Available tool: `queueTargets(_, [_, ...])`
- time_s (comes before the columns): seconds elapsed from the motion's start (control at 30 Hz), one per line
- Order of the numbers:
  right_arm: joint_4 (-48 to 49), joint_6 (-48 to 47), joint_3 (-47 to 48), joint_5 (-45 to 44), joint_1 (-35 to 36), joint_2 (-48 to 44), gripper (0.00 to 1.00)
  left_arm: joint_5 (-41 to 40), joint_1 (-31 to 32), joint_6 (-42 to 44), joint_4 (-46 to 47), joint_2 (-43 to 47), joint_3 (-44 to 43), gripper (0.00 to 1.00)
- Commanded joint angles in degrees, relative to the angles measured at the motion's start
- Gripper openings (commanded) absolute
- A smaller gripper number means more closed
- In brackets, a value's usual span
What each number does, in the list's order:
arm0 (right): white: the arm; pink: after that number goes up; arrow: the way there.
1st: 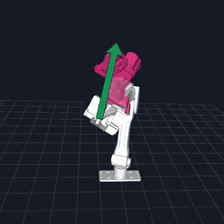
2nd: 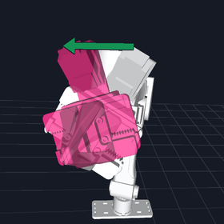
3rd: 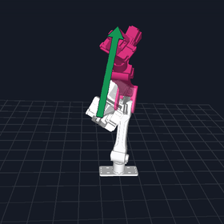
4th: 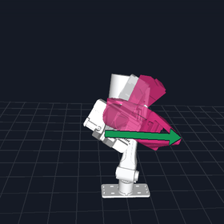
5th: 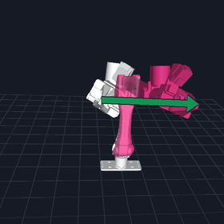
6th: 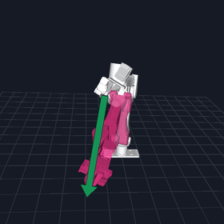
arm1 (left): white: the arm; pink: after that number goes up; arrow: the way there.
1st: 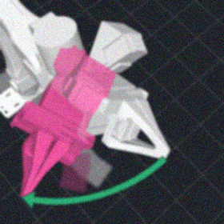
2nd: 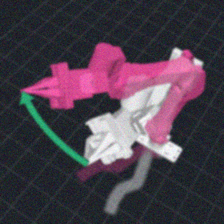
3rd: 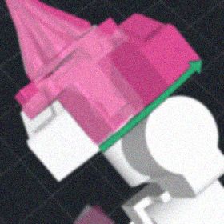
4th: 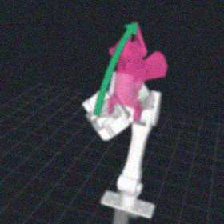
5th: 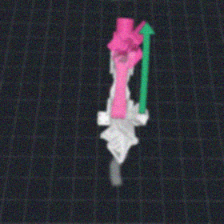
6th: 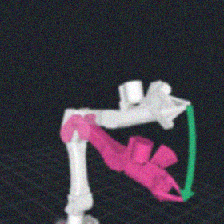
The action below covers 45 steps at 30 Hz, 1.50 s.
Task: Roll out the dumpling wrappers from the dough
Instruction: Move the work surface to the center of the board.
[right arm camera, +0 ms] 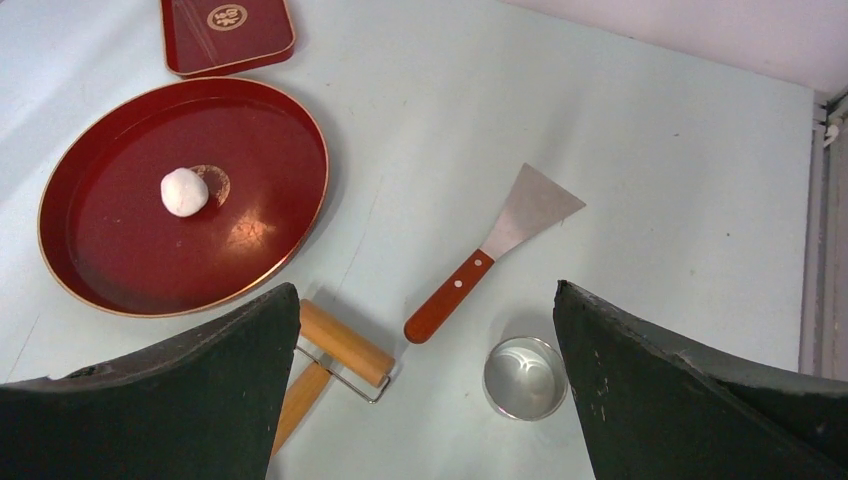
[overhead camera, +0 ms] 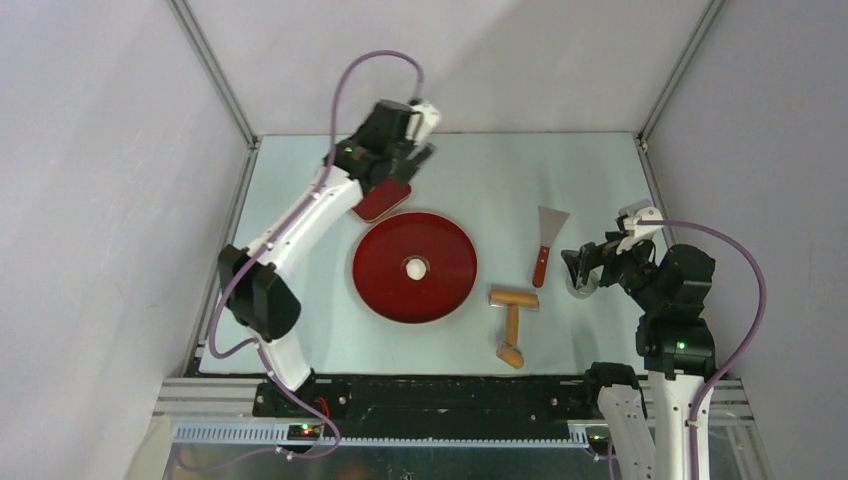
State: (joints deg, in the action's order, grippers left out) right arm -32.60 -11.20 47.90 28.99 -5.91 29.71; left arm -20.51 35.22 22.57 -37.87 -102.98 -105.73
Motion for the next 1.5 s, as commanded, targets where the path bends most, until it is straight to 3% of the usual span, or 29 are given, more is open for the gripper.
queueTargets(0.0, [1.59,-1.46,0.26,0.64,1.62,0.23,1.0,-8.18,-9.44,-1.8,-1.51,-0.19,10.79,1.0])
queueTargets(0.17, [1.4,-1.66,0.26,0.42,2.81,-0.33,1.0,-11.18,-16.02,1.31,0.74,-0.2,21.02,1.0])
queueTargets(0.4, [1.22,-2.08,0.26,-0.14,5.7,0.82,1.0,-12.13,-15.39,0.64,2.6,-3.06,28.37,1.0])
queueTargets(0.6, [1.03,-2.31,0.51,-0.75,5.65,-0.89,1.0,-15.22,-14.28,-0.48,3.25,-8.87,28.34,1.0])
queueTargets(1.2, [0.78,-2.24,0.53,0.08,5.43,-0.66,1.0,-18.43,-6.67,0.34,4.33,-8.75,31.3,1.0])
queueTargets(1.47, [0.72,-2.29,0.34,0.78,5.27,-0.5,1.0,-18.5,-4.53,-2.47,3.71,-13.46,24.41,1.0])
